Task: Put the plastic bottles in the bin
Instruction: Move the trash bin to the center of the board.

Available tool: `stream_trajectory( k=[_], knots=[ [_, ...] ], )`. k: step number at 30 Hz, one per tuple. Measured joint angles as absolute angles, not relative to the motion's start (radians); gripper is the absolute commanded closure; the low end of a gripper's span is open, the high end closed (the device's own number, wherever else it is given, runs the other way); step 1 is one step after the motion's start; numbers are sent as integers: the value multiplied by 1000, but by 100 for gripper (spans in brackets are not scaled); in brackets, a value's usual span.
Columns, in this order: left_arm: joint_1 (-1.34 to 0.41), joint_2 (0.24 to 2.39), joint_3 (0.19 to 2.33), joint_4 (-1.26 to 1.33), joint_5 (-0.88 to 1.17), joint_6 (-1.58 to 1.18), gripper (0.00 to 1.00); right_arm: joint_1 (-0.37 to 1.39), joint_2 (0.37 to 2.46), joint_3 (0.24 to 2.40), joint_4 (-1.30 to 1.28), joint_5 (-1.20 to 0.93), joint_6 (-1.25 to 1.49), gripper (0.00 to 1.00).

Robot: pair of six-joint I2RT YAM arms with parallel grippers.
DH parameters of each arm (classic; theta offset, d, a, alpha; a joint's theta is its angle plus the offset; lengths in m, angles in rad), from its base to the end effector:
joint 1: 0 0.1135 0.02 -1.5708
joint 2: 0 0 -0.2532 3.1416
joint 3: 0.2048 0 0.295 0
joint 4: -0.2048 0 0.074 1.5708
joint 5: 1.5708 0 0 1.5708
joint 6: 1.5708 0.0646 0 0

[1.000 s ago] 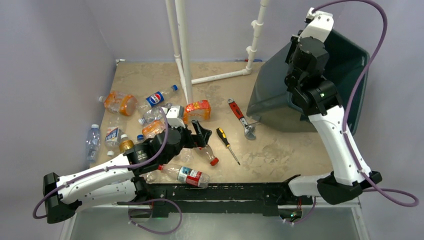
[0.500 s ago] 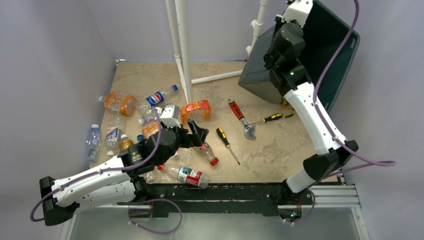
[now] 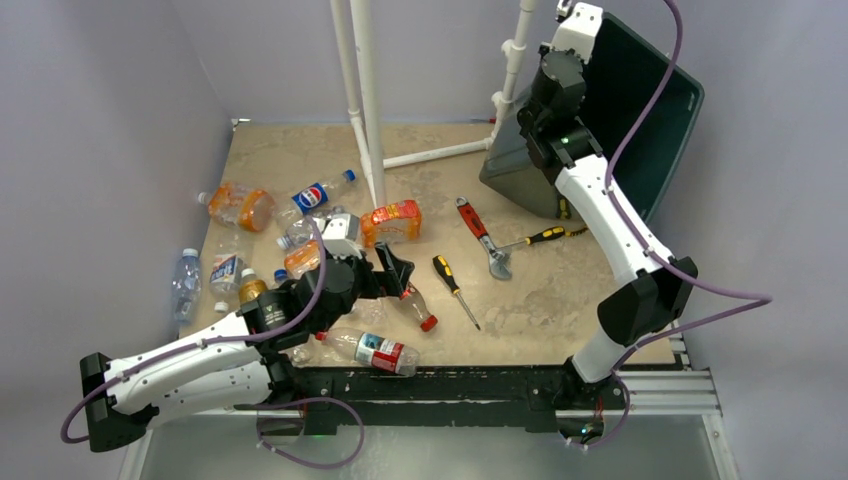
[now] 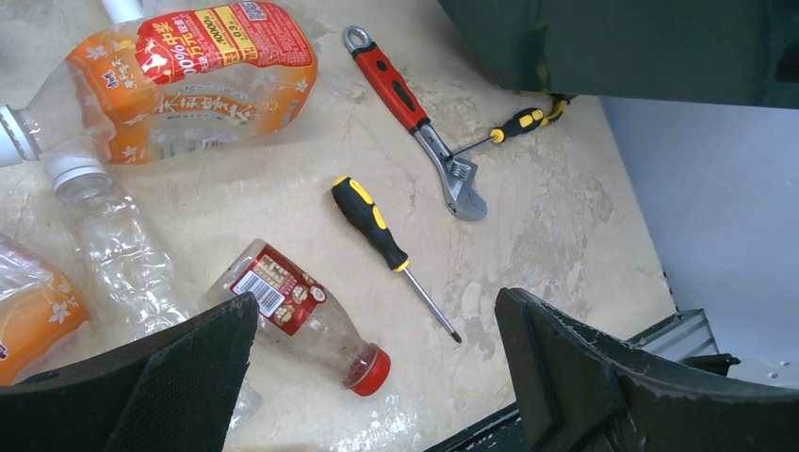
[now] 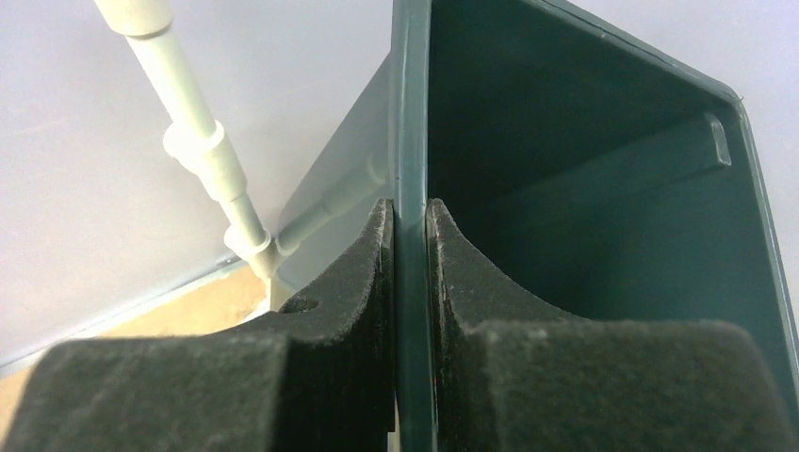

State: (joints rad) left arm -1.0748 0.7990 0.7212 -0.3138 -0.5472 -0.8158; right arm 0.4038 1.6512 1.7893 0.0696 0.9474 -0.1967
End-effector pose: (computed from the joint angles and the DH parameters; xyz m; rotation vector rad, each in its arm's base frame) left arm 0.1511 -0.2087 0.2830 -0.1106 1.9699 -0.7330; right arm 0.4137 0.1197 0.4881 0.3820 1.4170 -0.4745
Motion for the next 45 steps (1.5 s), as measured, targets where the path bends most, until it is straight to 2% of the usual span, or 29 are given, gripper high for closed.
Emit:
stream_trajectory(
  k=[19,35,45],
  knots=[
    [-1075,834,721,-300,-542,-816,3,392,1658,1778,6,882,-144,100],
    [-1075,913,721,-244,-490,-819,3,425,1606,1798,-228,842,-97,100],
    [-1075,941,721,-224,-461,-820,4,450,1581,1762,-249,817,-89,100]
  ],
)
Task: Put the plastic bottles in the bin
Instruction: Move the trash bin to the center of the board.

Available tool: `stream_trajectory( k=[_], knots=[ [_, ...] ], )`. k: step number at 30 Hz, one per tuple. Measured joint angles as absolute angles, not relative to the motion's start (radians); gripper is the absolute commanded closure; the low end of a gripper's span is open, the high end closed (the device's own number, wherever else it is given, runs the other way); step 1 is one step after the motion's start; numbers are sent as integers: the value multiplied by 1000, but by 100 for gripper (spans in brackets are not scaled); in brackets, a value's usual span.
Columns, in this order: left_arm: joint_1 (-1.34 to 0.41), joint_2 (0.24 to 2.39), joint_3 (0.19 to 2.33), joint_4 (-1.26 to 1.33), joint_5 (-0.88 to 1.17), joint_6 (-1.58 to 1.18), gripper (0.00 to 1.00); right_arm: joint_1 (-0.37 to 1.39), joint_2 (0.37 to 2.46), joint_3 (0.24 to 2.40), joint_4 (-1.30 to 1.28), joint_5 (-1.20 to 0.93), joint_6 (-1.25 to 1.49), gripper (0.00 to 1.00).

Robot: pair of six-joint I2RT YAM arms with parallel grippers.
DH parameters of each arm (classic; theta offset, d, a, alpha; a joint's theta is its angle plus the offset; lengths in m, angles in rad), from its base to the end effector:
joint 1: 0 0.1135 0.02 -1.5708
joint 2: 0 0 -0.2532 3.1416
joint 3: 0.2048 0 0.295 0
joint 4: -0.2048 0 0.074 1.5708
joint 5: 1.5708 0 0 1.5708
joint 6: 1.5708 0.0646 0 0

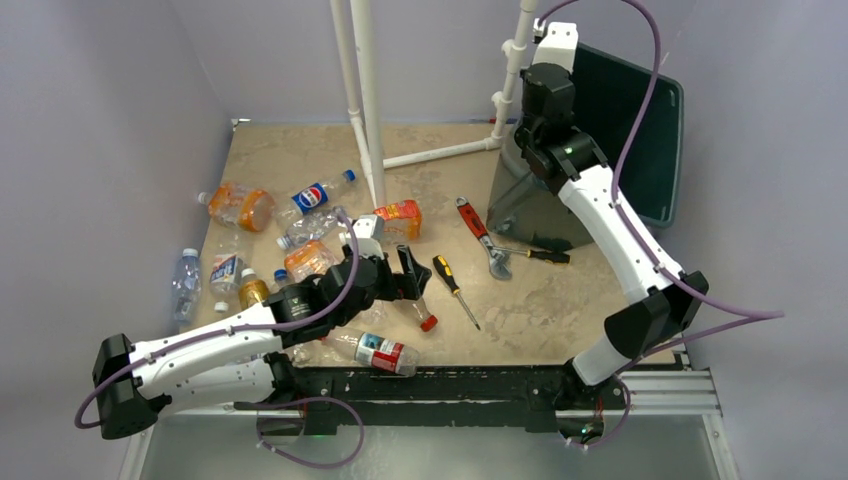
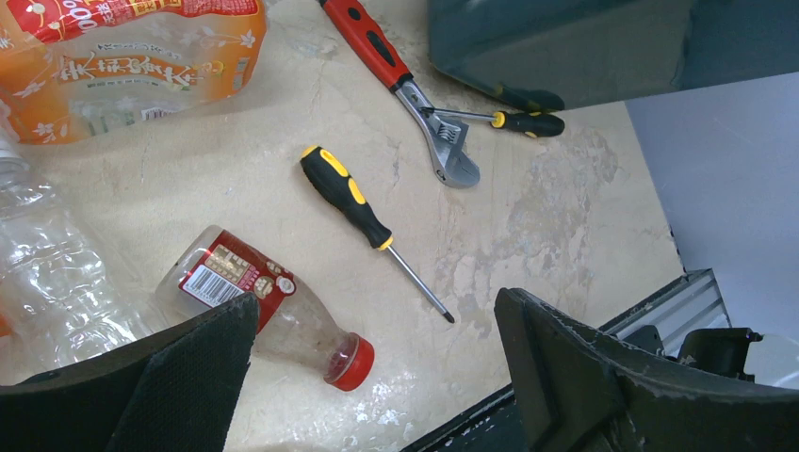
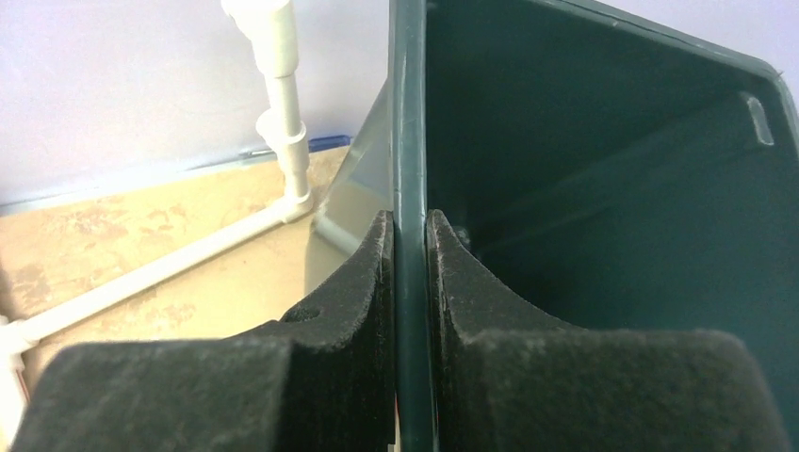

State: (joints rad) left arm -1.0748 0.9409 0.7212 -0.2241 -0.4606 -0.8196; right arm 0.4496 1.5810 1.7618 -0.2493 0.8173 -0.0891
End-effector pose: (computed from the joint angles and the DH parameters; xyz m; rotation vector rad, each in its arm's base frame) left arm 0.1608 -0.2369 0.2571 -0.0399 2.0474 -0.7617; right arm 0.3932 0.1374 0.4696 0.1871 1.6210 -0.3912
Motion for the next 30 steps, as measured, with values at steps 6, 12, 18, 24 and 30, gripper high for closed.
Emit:
stream_trajectory(
  k=[6,12,18,24,30],
  knots=[
    [-1075,944,721,-224,-455,-820,4,450,1606,1761,-302,790,-52,89],
    [-1075,934,721,-226,-454,-820,4,461,1633,1763,-303,751,-19,74],
    [-1075,917,710,-225,-455,-820,4,458,1634,1762,-311,741,-7,50],
    [-1075,918,704,-226,-455,-820,4,448,1634,1763,-322,741,-1,41],
    [-1075,918,704,-227,-455,-821,4,443,1634,1766,-352,740,10,28]
  ],
)
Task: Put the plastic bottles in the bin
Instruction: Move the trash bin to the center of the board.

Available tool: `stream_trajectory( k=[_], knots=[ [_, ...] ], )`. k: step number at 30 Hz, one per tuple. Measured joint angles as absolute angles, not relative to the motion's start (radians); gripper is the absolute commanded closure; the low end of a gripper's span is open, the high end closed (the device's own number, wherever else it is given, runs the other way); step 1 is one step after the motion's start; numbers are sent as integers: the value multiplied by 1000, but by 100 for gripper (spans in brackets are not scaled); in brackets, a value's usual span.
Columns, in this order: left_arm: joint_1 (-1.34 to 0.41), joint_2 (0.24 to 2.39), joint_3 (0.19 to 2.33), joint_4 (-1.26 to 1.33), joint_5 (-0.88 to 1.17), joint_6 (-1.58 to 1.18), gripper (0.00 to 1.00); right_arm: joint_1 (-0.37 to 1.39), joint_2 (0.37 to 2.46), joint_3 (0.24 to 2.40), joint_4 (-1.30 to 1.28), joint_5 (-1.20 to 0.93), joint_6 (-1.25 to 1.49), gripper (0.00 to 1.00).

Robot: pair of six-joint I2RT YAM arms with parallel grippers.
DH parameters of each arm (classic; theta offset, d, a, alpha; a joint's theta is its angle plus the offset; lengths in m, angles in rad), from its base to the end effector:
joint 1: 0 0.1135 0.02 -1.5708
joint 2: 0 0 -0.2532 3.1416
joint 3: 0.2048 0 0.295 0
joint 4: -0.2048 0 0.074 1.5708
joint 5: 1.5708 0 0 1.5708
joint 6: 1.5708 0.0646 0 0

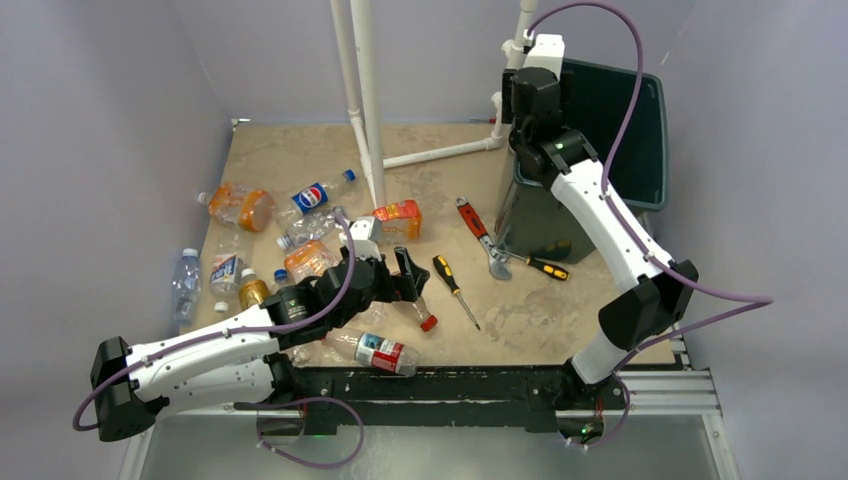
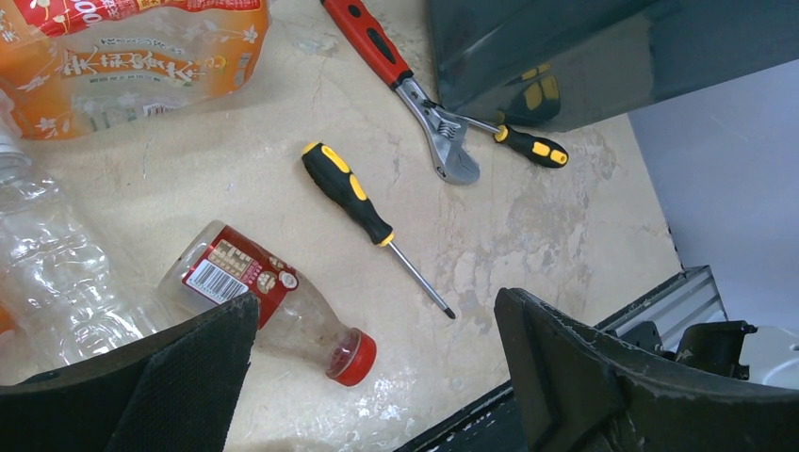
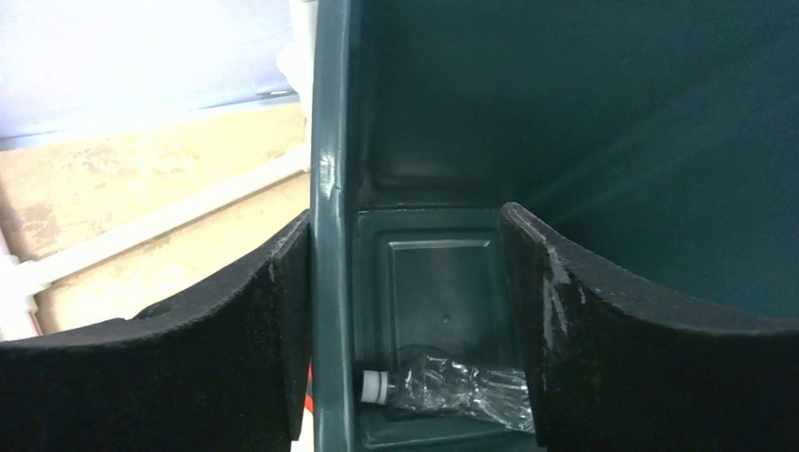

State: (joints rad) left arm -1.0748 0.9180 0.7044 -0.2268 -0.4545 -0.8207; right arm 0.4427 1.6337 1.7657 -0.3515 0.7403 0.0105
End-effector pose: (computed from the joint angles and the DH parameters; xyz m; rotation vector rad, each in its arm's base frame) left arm 0.1585 -0.2333 0.2558 -0.0380 2.0475 -0.7702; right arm 0.4100 0.1462 0.4372 0.1488 1.7372 -0.3297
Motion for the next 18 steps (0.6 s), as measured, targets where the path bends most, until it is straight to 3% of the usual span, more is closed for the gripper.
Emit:
stream_trajectory(
  k=[18],
  knots=[
    [-1075,921,689,-225,-442,-828,4,432,1508,1709,-493,620,134,20]
  ],
)
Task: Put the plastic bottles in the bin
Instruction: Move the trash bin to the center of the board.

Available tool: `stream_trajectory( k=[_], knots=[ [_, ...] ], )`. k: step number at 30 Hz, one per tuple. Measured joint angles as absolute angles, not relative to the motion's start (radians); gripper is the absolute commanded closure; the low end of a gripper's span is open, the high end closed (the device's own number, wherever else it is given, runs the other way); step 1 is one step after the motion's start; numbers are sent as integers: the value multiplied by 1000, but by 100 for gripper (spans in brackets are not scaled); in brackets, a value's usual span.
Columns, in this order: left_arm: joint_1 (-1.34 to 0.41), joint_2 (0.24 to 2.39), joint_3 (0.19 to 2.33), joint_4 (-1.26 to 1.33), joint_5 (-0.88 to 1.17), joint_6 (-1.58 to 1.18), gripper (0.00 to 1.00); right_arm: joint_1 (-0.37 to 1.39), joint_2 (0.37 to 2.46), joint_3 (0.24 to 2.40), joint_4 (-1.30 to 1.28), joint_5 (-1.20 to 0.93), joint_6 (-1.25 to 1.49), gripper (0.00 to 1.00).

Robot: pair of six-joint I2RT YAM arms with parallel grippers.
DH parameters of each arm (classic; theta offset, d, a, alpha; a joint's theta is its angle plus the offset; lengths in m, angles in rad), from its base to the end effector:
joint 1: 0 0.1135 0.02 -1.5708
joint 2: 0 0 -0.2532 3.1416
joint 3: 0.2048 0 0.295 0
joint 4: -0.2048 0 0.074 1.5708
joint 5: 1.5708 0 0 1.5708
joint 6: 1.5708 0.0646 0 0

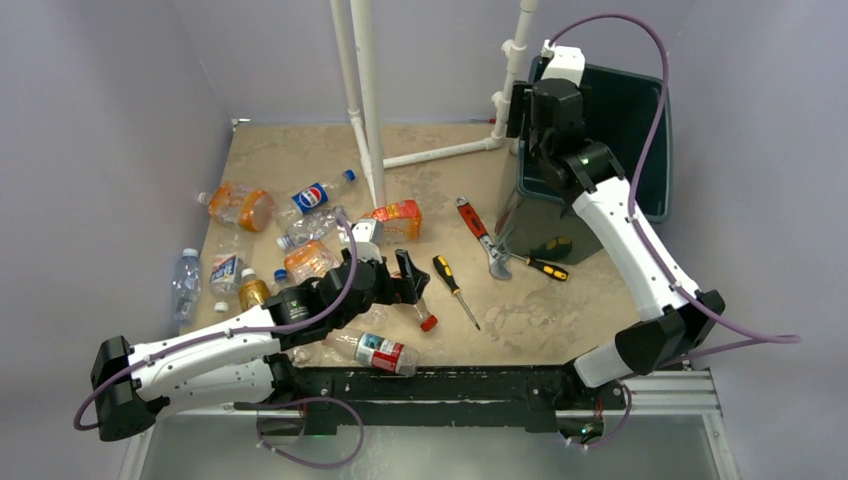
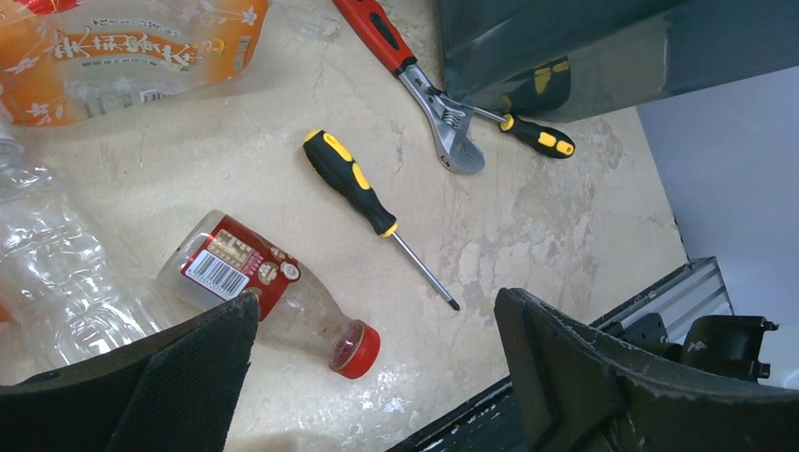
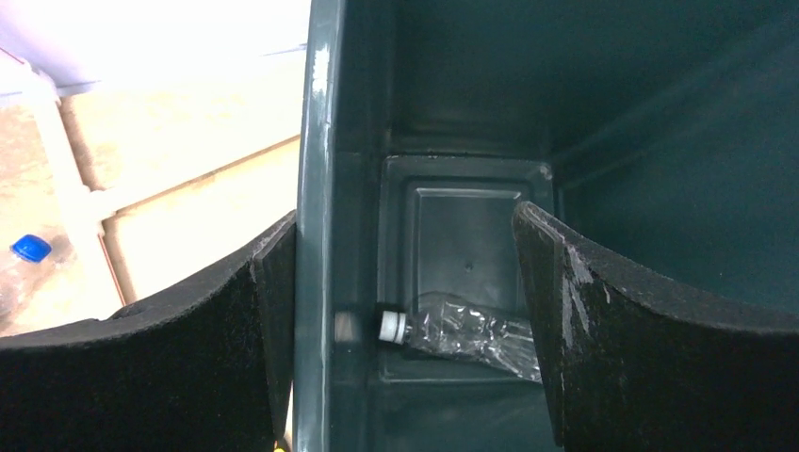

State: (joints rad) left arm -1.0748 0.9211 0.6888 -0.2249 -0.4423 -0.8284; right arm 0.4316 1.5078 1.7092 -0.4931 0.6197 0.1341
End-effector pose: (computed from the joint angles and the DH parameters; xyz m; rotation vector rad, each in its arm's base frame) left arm 0.1578 -0.2335 0.2486 -0.0327 2.0668 -0.7706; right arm 0.3757 0.1317 0.4464 0.1538 1.8040 -0.1759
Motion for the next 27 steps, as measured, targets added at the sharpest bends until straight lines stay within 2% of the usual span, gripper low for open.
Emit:
stream_trajectory(
  k=[7,10,20,27],
  knots=[
    [-1075,929,689,-223,-436,-828,4,432,1498,1710,-511,608,143,15],
    [-1075,937,689,-222,-431,-830,4,430,1533,1738,-517,606,144,1],
    [-1075,937,689,-222,-429,-838,4,424,1636,1860,-529,561,154,1],
    [-1075,937,689,-222,-431,-838,4,424,1549,1896,-514,562,167,1]
  ],
)
